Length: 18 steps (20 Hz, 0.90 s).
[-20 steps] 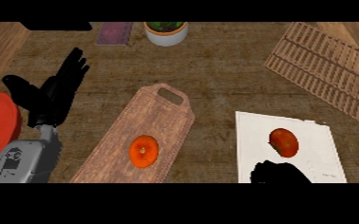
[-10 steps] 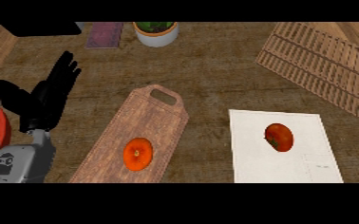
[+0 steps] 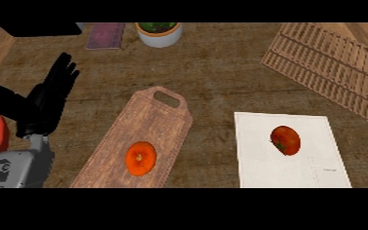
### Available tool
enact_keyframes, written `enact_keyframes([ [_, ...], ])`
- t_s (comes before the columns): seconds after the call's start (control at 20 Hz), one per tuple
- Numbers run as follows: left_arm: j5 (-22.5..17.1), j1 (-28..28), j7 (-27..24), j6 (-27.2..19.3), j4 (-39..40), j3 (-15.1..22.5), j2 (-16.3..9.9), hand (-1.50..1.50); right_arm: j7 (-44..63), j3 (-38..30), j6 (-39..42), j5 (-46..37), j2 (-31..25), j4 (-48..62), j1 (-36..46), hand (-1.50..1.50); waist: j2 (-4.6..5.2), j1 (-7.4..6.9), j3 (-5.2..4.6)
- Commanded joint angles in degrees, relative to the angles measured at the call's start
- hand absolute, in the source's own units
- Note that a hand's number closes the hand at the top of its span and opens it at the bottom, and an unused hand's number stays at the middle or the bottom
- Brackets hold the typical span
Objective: Pick the can from the placemat and place it in the tiered shelf
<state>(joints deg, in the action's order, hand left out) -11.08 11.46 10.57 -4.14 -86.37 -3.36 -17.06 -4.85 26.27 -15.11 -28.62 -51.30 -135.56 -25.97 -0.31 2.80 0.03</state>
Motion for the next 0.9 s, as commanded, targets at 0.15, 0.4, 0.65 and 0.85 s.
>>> enact_keyframes([
  [0.15, 0.3, 0.3, -0.2, 0.0, 0.6, -0.2, 0.1, 0.0, 4.5, -18.1, 1.2, 18.9, -3.2, -10.7, -2.3, 1.5, 0.04, 0.21, -0.11],
  [0.4, 0.4, 0.2, 0.7, 0.6, -0.8, 0.9, 0.3, 0.0, 9.5, -34.0, 5.9, 35.1, -5.5, -2.9, 5.7, 1.5, 0.32, -1.87, -0.13],
  [0.65, 0.2, 1.1, 2.0, 1.1, -0.9, 0.7, 0.0, 0.0, 6.4, -50.1, 15.5, 48.9, -9.7, 13.3, 9.7, 1.5, 0.21, -1.94, -0.03],
  [0.85, 0.4, 0.2, 1.4, 1.9, -2.5, 1.6, 0.5, 0.0, 1.6, -55.2, 25.2, 55.3, -11.8, 28.6, 12.9, 1.5, 0.34, -3.06, 0.01],
])
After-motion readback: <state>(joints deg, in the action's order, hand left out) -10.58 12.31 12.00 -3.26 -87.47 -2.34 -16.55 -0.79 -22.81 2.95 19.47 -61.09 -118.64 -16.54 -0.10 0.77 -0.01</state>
